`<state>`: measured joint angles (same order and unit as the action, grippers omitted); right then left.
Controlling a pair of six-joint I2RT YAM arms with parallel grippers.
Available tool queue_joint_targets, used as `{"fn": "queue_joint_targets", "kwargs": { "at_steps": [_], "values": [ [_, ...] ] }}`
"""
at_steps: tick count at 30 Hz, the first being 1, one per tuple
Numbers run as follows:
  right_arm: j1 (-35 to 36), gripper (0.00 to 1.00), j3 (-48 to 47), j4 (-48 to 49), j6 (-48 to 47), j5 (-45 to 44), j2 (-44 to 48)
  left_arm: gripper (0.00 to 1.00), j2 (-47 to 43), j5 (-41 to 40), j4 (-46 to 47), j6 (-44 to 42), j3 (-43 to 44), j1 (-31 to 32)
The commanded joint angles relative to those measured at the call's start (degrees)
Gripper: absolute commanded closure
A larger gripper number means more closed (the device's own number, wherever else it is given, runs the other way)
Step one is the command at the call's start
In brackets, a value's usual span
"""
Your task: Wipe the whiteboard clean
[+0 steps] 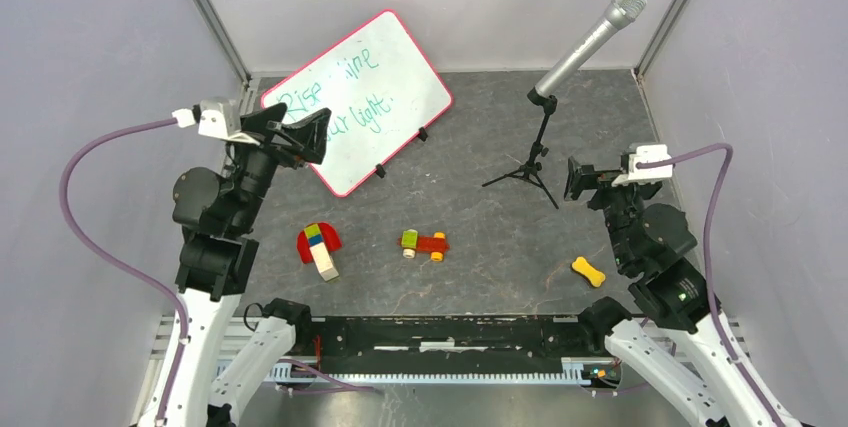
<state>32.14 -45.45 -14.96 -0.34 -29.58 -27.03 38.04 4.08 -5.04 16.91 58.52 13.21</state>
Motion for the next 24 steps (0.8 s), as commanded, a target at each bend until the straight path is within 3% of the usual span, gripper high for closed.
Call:
{"fn": "queue_joint_targets", "kwargs": {
  "at_steps": [1, 4, 10, 19, 24],
  "values": [
    [0.12, 0.02, 3.7, -3.94, 6.32, -4.18, -1.49, 0.0, 3.17, 5.55, 0.99, 0.21, 0.57, -0.03],
    [0.12, 0.02, 6.35, -6.42, 10.02, -4.39, -3.26, 0.0, 4.74, 7.99, 0.56, 0.9, 0.75, 0.06],
    [0.12, 0.02, 17.3, -1.25, 18.44, -5.3, -4.68, 0.0, 6.27, 10.59, -0.45, 0.61, 1.21, 0.74],
    [-0.85, 0.02, 20.98, -5.54, 29.0, -12.94, -11.58, 0.0, -0.31, 0.58, 0.56, -0.82, -2.31, 1.47],
    [-8.65, 0.02, 21.08, -7.04, 30.01, -11.61, -11.84, 0.0, -0.79, -1.34, 0.61, -0.66, -2.8, 1.47]
  ]
}}
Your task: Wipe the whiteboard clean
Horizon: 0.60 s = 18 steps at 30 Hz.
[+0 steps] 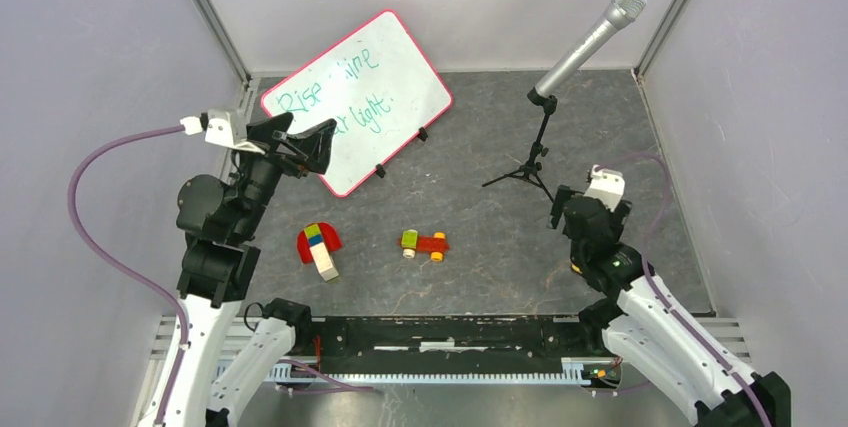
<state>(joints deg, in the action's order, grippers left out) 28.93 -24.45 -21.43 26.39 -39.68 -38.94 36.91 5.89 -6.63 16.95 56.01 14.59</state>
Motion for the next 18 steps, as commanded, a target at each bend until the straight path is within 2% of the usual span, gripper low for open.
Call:
{"fn": "queue_joint_targets", "kwargs": {
  "at_steps": [1, 4, 9, 13, 18],
  "values": [
    [-8.91, 0.02, 0.02, -0.37, 2.64, 1.46, -0.42, 0.0, 0.55, -2.44, 2.16, -0.37, -0.33, 0.09],
    [-18.01, 0.02, -1.52, -2.59, 1.82, 6.31, -2.36, 0.0, 0.82, -1.51, 2.78, 0.1, -0.64, 0.31],
    [-25.48, 0.02, -3.41, -10.2, 4.32, 9.73, -4.98, 0.0, 1.78, -1.11, 2.72, 0.19, -0.64, 0.68],
    [-26.71, 0.02, -6.22, -18.91, 7.63, 11.97, -4.84, 0.0, 1.99, -1.19, 2.69, 0.19, -0.7, 1.01],
    [-26.81, 0.02, -7.49, -24.75, 7.71, 14.55, -4.01, 0.0, 2.68, -0.71, 2.59, 0.8, -0.56, 1.66]
  ]
}}
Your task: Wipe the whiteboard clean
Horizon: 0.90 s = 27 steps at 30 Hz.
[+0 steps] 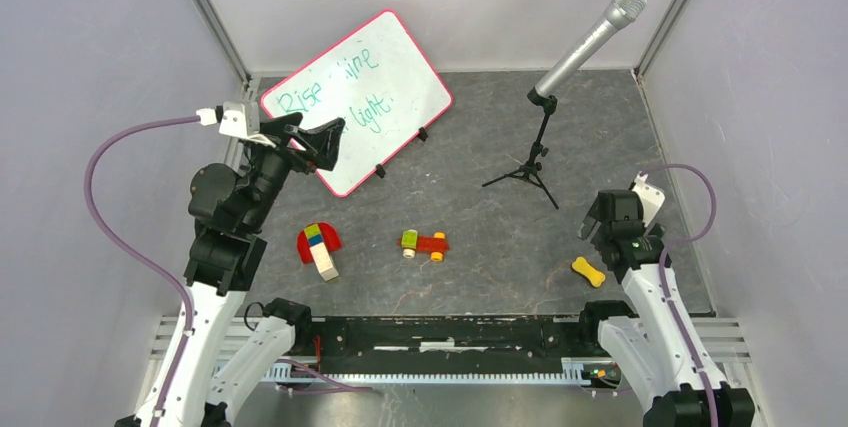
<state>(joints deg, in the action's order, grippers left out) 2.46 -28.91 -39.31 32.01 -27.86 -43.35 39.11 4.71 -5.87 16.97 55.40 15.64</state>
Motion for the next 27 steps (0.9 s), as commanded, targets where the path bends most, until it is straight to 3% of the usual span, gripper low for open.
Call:
{"fn": "queue_joint_targets", "kwargs": {
  "at_steps": [1, 8, 11, 15, 18, 27],
  "values": [
    [-0.5, 0.02, -2.72, -7.78, 2.21, 3.39, -0.04, 0.0, 0.59, 0.64, 1.85, 0.86, 0.06, 0.77],
    [-0.7, 0.01, 2.32, -3.75, 1.85, 13.24, -1.27, 0.0, 0.55, 0.24, 1.56, 0.54, 0.06, 1.41],
    [-0.57, 0.08, 4.04, -0.6, -0.46, 22.57, -2.89, 0.0, 0.76, -0.05, 1.52, 0.5, -0.03, 1.58],
    [0.84, 0.08, 5.04, 0.47, 0.69, 27.62, -2.52, 0.0, 1.25, 0.42, 1.41, 0.77, 0.06, 1.59],
    [4.94, 0.09, 5.9, 3.07, 2.77, 31.97, -3.26, 0.0, 1.45, 0.56, 1.5, 1.03, -0.02, 1.6],
    [23.04, 0.08, 6.43, 15.35, 14.03, 33.48, -8.47, 0.0, 2.91, 1.54, 1.58, 1.57, -0.03, 1.63]
  ]
}}
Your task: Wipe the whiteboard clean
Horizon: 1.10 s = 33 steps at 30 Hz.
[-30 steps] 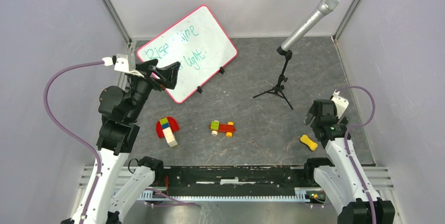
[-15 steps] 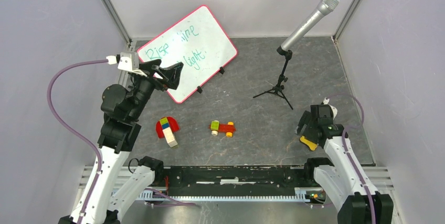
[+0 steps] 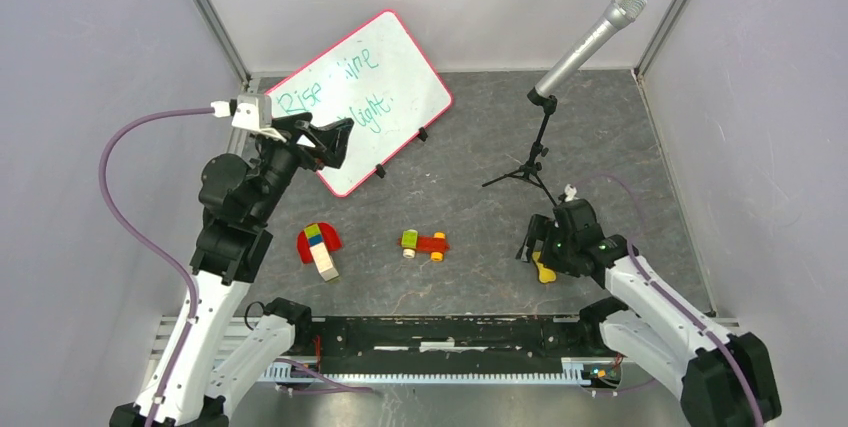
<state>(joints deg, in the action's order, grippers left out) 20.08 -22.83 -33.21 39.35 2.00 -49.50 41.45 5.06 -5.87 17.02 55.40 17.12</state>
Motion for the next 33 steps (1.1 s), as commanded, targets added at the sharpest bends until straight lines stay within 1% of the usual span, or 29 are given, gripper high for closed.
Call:
{"fn": "queue_joint_targets", "kwargs": {
  "at_steps": [1, 5, 8, 9, 12, 15, 17, 22, 24, 26, 30, 32, 33],
  "values": [
    [7.21, 0.08, -0.04, 11.45, 7.32, 3.55, -3.29, 0.0, 0.64, 1.19, 1.5, 1.57, -0.03, 0.19],
    [13.3, 0.08, -2.89, 19.73, 7.36, 5.41, -8.96, 0.0, 1.33, 1.41, 1.64, 1.71, -0.07, 0.18],
    [17.4, 0.07, -5.99, 24.49, 4.85, 5.97, -15.11, 0.0, 2.29, 1.31, 1.39, 1.62, 0.01, 0.19],
    [18.06, 0.07, -7.18, 25.02, 3.46, 5.96, -16.83, 0.0, 2.53, 1.36, 1.39, 1.62, -0.02, 0.19],
    [18.42, 0.06, -11.03, 22.25, -1.4, 5.79, -20.26, 0.0, 2.8, 1.02, 1.2, 1.44, -0.03, 0.19],
    [18.42, 0.04, -12.83, 18.01, -6.66, 2.86, -18.8, 0.0, 2.84, 1.03, 1.13, 1.52, -0.03, 0.35],
    [17.88, 0.02, -12.57, 15.66, -8.25, -0.25, -16.51, 0.0, 3.06, 1.56, 1.21, 1.88, 0.06, 0.45],
    [15.28, 0.02, -11.85, 6.71, -11.93, -8.13, -11.94, 0.0, 3.25, 1.65, 1.3, 2.13, -0.05, 0.89],
    [13.75, 0.02, -10.95, 3.84, -13.06, -9.41, -10.08, 0.0, 3.31, 1.75, 1.3, 2.19, -0.02, 1.06],
    [11.81, 0.02, -9.41, 1.85, -13.63, -9.11, -8.41, 0.0, 3.45, 1.96, 1.3, 2.36, -0.03, 1.16],
    [9.46, 0.02, -4.9, 0.91, -13.83, -5.11, -6.33, 0.0, 4.05, 2.08, 1.29, 2.63, -0.03, 1.4],
    [9.45, 0.02, -2.71, 2.66, -13.28, -2.25, -4.8, 0.0, 4.33, 2.14, 1.21, 2.84, -0.03, 1.55],
    [9.43, 0.02, -1.14, 4.34, -12.27, 0.94, -3.34, 0.0, 4.57, 2.21, 1.25, 3.06, -0.04, 1.59]
  ]
}}
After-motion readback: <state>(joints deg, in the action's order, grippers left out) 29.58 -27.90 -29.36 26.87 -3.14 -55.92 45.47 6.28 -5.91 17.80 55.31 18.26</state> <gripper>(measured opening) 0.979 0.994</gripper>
